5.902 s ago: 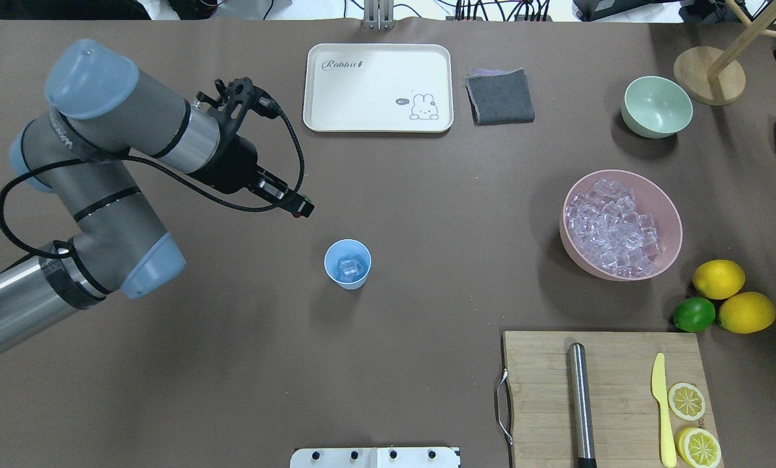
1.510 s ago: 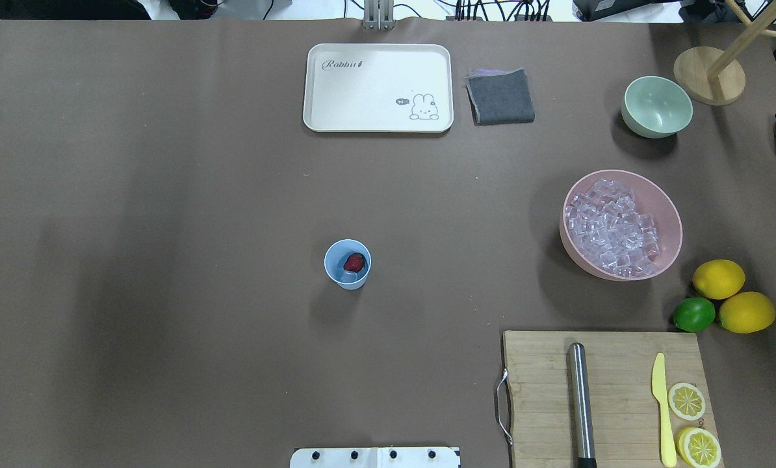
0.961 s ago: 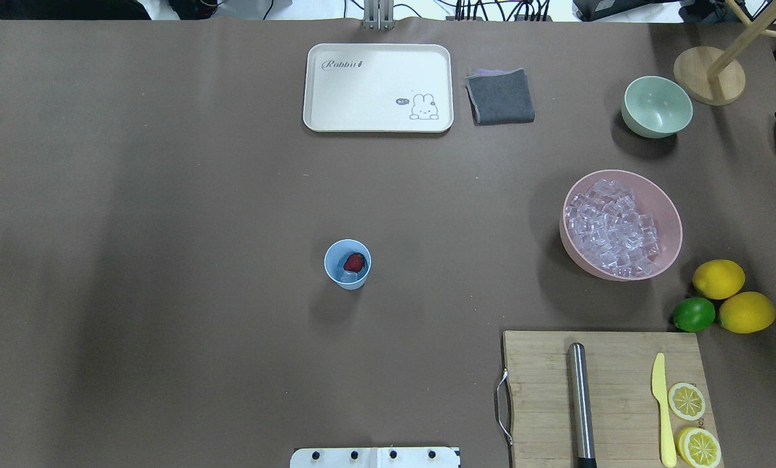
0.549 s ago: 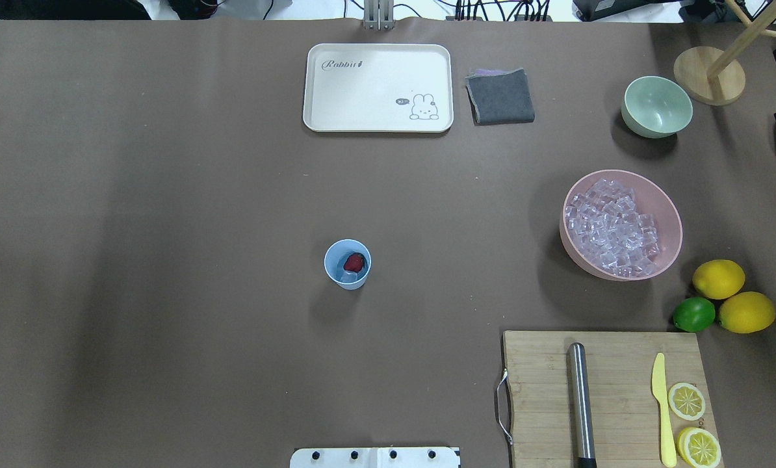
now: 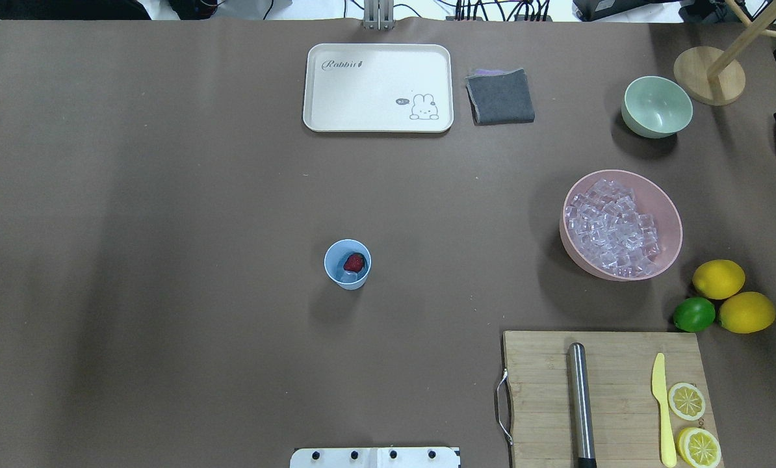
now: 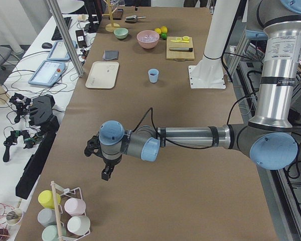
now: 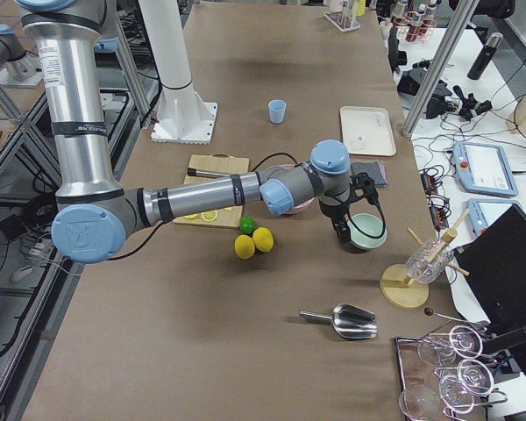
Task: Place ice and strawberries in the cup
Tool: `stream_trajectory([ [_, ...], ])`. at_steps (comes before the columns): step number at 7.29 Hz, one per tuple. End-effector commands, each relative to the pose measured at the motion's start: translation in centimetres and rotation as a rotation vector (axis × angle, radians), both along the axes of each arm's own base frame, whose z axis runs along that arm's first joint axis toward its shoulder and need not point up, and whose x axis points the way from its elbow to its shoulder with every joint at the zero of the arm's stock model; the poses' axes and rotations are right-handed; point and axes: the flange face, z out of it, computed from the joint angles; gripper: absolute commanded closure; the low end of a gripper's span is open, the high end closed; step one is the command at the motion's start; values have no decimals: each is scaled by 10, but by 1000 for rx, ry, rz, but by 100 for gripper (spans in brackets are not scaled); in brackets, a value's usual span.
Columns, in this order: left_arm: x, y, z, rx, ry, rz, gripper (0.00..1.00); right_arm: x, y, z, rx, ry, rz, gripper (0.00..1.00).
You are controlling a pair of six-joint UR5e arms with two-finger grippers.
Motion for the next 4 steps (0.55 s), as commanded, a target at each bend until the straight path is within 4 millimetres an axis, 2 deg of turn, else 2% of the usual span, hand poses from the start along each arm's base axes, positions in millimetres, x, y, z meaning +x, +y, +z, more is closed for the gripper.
stream_trajectory([
  [1, -3, 0, 1, 2, -25, -9, 2, 0, -1, -3, 8, -1, -1, 1],
  [4, -3, -2, -4, 22, -30, -3, 2, -2, -4, -14, 27, -4, -4, 1],
])
